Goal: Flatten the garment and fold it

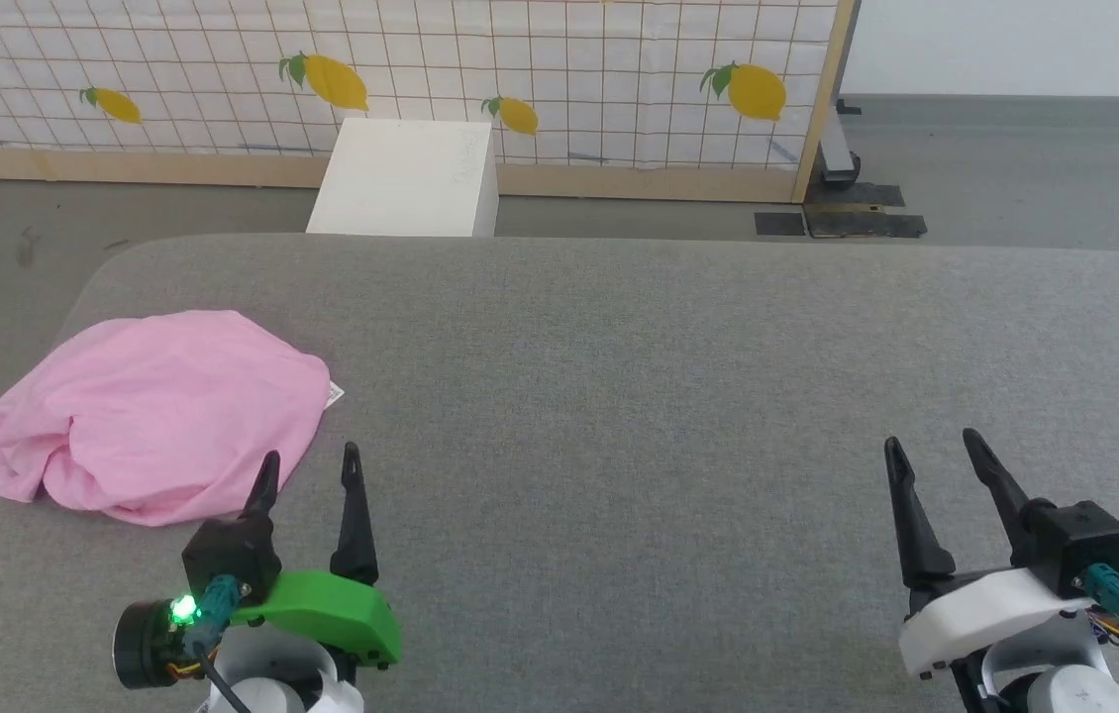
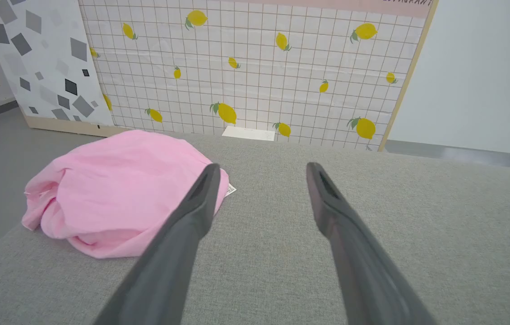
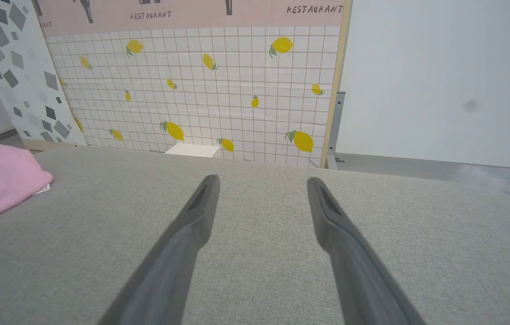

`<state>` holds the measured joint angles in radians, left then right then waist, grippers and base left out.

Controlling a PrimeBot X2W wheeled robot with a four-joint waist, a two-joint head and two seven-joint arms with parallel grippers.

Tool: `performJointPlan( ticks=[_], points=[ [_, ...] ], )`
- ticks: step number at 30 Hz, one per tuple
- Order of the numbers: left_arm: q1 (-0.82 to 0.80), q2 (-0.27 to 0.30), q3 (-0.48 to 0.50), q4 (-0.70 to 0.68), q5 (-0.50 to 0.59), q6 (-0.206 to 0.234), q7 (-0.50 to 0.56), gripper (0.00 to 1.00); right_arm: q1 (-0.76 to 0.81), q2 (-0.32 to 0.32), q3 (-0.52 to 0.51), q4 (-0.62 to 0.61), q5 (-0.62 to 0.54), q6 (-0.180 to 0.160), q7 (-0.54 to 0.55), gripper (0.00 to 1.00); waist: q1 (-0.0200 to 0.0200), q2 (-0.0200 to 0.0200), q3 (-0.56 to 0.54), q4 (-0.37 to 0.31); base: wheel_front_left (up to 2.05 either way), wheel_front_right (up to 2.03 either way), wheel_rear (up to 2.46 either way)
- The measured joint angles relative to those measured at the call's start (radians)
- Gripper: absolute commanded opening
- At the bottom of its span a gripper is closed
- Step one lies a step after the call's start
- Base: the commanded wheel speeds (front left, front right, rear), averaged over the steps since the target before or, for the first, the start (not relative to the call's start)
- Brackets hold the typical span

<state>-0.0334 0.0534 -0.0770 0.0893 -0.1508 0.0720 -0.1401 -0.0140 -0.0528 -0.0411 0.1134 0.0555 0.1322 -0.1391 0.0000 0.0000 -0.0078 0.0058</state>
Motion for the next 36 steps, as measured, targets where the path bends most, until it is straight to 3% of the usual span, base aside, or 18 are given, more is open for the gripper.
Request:
performJointPlan(
  ticks=[36],
  points=[
    [-0.030, 0.000, -0.049, 0.089, 0.000, 0.033, -0.080, 1.00, -0.028, 0.000, -0.021, 0.071, 0.025, 0.000, -0.080, 1.00, 0.0000, 0.0000, 0.002, 0.001, 0.00, 0.00, 0.00]
  ],
)
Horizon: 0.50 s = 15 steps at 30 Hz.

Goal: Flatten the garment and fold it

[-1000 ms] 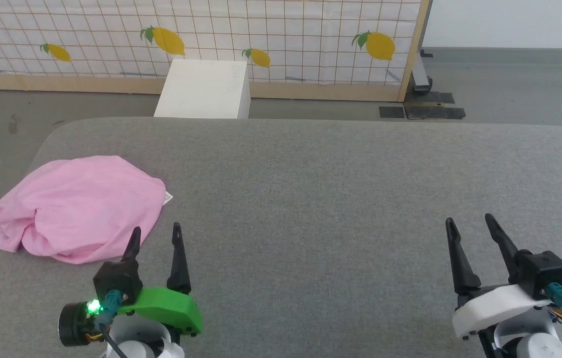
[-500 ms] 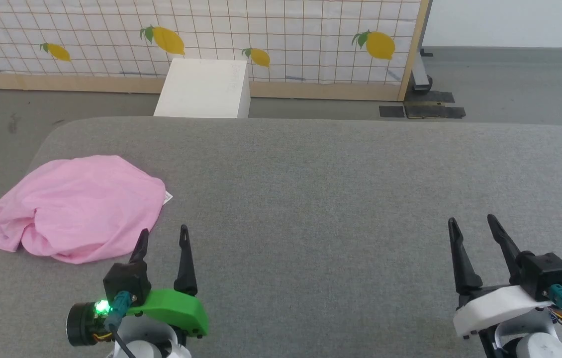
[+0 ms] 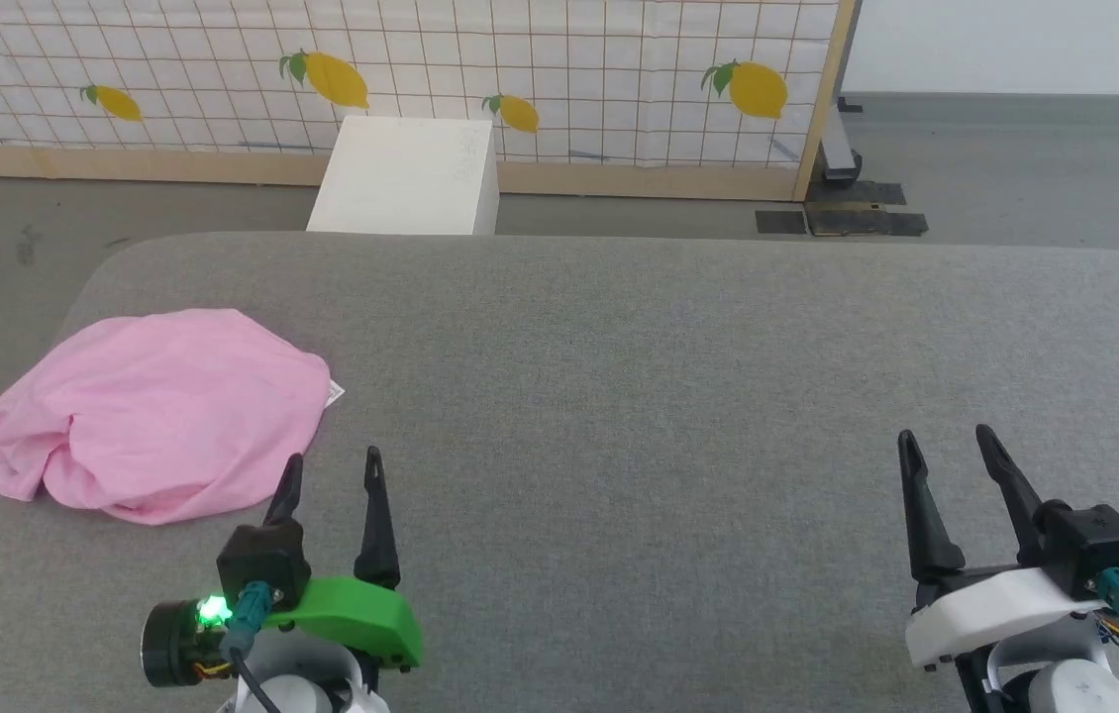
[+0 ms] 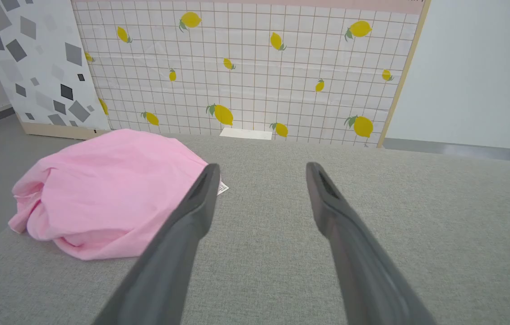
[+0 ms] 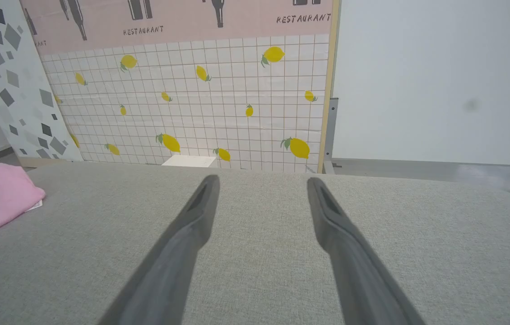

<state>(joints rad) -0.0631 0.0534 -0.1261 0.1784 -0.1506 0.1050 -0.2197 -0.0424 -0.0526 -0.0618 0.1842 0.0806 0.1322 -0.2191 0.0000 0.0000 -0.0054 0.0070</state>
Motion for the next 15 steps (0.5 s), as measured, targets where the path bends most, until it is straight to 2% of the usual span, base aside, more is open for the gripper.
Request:
performJointPlan(
  ticks=[15],
  points=[
    [-0.007, 0.000, -0.016, 0.019, -0.010, 0.012, -0.030, 1.00, -0.009, 0.000, -0.009, 0.025, 0.009, 0.000, -0.029, 1.00, 0.0000, 0.0000, 0.003, 0.003, 0.00, 0.00, 0.00]
  ],
)
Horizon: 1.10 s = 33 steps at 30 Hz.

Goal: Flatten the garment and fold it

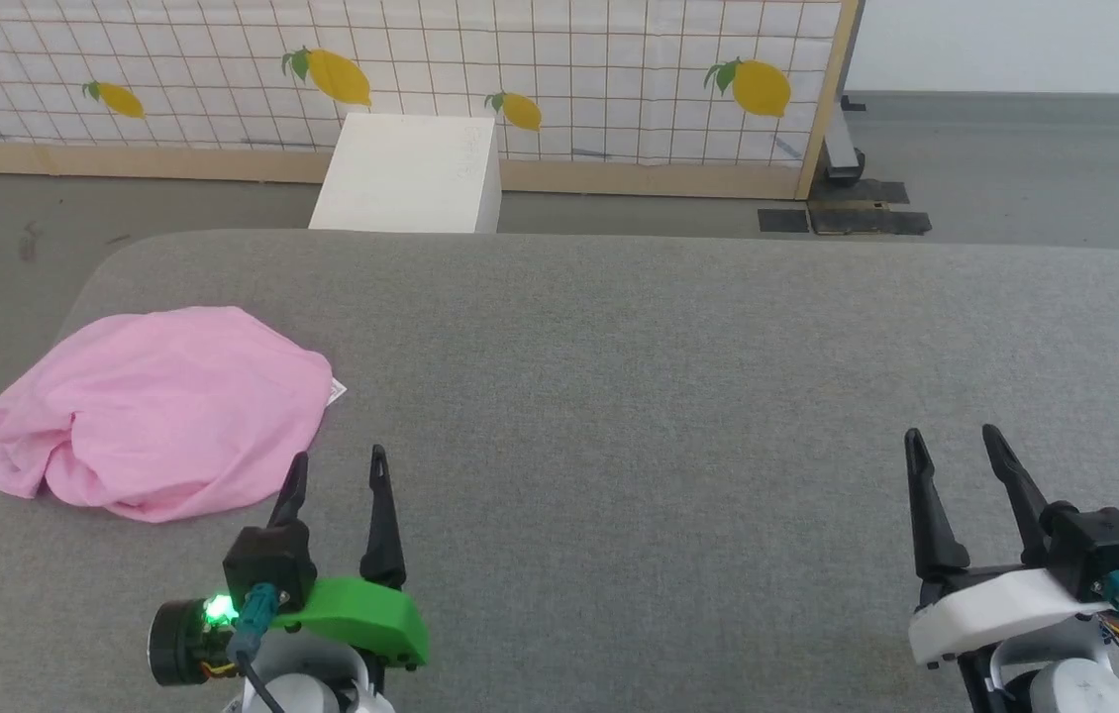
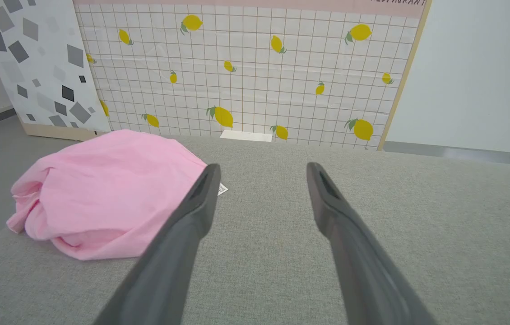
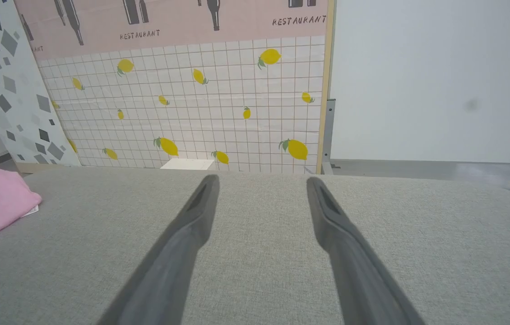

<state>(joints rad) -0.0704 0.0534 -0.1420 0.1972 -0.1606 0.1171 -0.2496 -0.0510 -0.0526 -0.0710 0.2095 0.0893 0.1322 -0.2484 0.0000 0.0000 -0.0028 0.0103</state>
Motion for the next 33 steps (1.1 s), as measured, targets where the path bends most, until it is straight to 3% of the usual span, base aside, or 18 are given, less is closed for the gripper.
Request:
performJointPlan(
  ticks=[9, 15, 22, 33],
  points=[
    [-0.005, 0.000, -0.008, 0.005, -0.008, 0.007, -0.004, 1.00, -0.006, 0.000, -0.007, 0.003, 0.000, 0.000, -0.007, 1.00, 0.0000, 0.0000, 0.002, 0.008, 0.00, 0.00, 0.00],
    [-0.027, 0.000, -0.030, 0.014, -0.007, 0.000, -0.008, 1.00, -0.001, 0.000, -0.028, -0.001, -0.005, 0.000, -0.007, 1.00, 0.0000, 0.0000, 0.002, 0.060, 0.00, 0.00, 0.00],
    [-0.027, 0.007, -0.024, 0.017, -0.005, -0.001, -0.008, 1.00, 0.012, 0.000, -0.019, -0.002, -0.011, 0.000, -0.007, 1.00, 0.0000, 0.0000, -0.001, 0.183, 0.00, 0.00, 0.00],
    [0.006, 0.043, 0.014, 0.005, 0.001, 0.012, -0.008, 1.00, 0.016, 0.002, 0.025, -0.001, -0.009, 0.000, -0.007, 1.00, 0.0000, 0.0000, -0.010, 0.439, 0.00, 0.00, 0.00]
  ],
)
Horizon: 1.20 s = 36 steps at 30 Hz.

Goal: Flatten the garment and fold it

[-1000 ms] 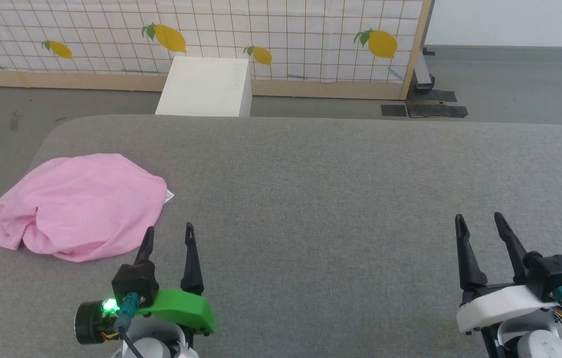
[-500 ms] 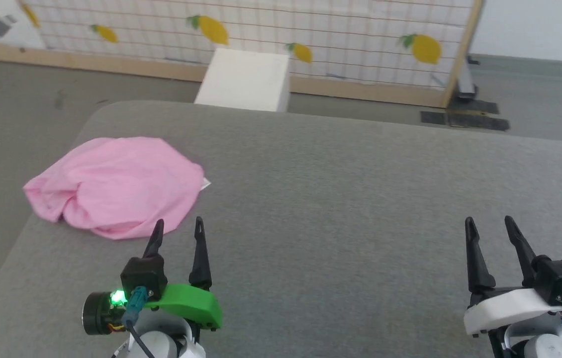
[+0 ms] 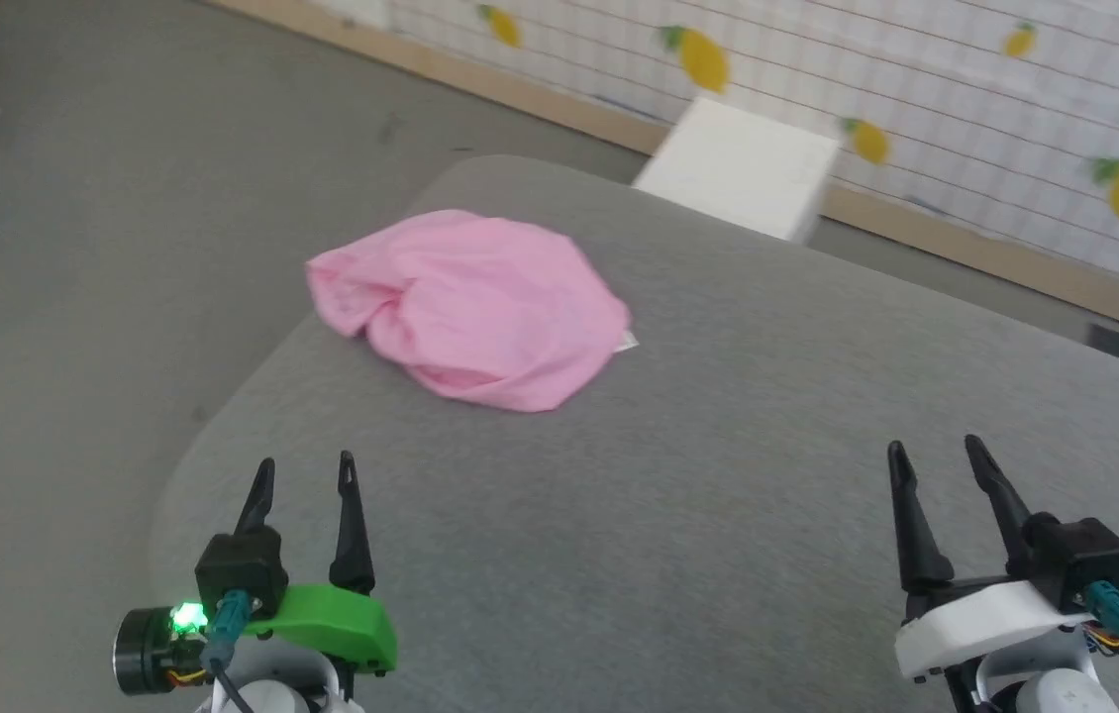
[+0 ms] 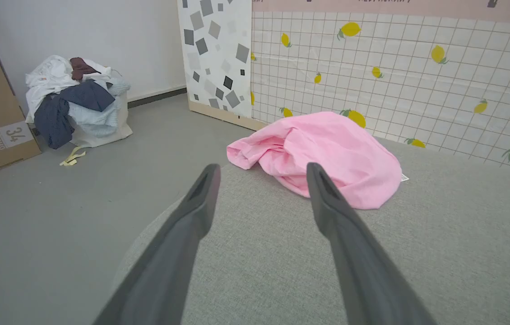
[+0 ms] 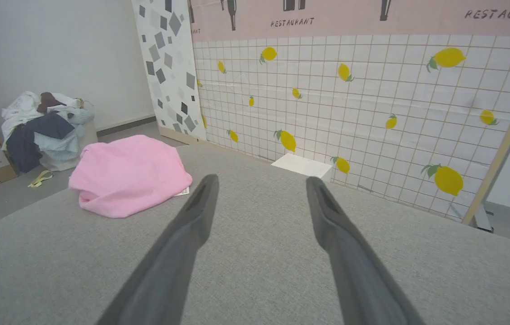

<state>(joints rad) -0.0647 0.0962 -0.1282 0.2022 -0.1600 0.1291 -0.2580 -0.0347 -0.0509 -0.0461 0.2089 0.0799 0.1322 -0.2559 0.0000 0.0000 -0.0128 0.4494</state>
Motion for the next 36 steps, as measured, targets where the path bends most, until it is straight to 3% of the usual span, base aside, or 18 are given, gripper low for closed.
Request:
performJointPlan(
  ticks=[9, 15, 28, 32, 36],
  points=[
    [0.018, 0.006, 0.010, -0.017, -0.002, 0.013, 0.000, 1.00, 0.000, 0.001, 0.050, -0.013, -0.015, 0.000, 0.000, 1.00, 0.0000, 0.0000, -0.009, 0.190, -0.08, -0.08, -0.08],
    [0.026, 0.005, 0.007, -0.027, -0.002, 0.023, 0.000, 1.00, 0.000, 0.002, 0.056, -0.040, -0.020, 0.000, 0.001, 1.00, 0.0000, -0.0001, -0.009, 0.249, -0.10, -0.10, -0.10],
    [0.026, -0.007, 0.031, -0.058, -0.044, 0.032, 0.000, 1.00, -0.001, 0.002, 0.043, -0.092, -0.029, 0.000, 0.033, 1.00, 0.0000, 0.0000, 0.019, 0.216, 0.00, 0.00, 0.00],
    [-0.025, -0.009, 0.051, -0.079, -0.090, 0.003, 0.000, 1.00, -0.017, 0.002, 0.041, -0.130, -0.050, 0.000, 0.054, 1.00, 0.0000, 0.0000, 0.054, 0.193, 0.00, 0.00, 0.00],
    [-0.173, -0.003, 0.068, -0.083, -0.143, -0.035, 0.036, 1.00, -0.056, 0.002, 0.034, -0.184, -0.090, 0.000, 0.081, 1.00, 0.0000, 0.0000, 0.112, 0.162, 0.00, 0.00, 0.00]
  ],
)
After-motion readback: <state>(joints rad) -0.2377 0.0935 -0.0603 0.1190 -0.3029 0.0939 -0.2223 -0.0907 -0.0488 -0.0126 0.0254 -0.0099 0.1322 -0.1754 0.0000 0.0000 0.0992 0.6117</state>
